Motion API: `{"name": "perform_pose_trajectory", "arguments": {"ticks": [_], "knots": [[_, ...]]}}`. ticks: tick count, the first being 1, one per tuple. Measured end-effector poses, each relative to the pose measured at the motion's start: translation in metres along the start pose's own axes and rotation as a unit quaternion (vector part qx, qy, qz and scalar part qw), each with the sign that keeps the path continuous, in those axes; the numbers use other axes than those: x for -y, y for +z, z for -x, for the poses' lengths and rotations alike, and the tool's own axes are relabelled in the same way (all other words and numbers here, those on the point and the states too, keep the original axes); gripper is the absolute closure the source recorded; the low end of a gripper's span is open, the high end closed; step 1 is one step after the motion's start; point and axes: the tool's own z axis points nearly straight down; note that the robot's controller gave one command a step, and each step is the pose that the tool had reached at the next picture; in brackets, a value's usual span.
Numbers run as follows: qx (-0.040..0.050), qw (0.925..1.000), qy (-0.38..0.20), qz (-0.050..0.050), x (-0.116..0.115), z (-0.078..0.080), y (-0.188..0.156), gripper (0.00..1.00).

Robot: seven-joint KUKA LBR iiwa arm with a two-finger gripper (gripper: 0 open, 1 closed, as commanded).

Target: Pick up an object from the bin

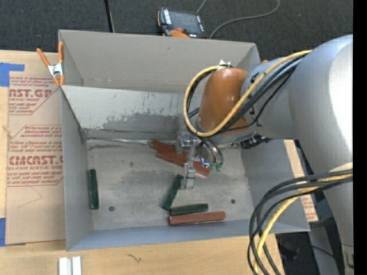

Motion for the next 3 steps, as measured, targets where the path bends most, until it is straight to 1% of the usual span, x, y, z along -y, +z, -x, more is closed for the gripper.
{"name": "perform_pose_trajectory", "arguments": {"ticks": [1,2,3], "knots": [[0.0012,0.9936,0.113,0.001,-0.035,-0.021,-0.001,0.0],[0.0012,0.9584,0.286,0.001,-0.088,-0.022,-0.001,0.0],[-0.0008,0.9587,0.284,-0.001,-0.062,-0.056,0.0,0.0]]}}
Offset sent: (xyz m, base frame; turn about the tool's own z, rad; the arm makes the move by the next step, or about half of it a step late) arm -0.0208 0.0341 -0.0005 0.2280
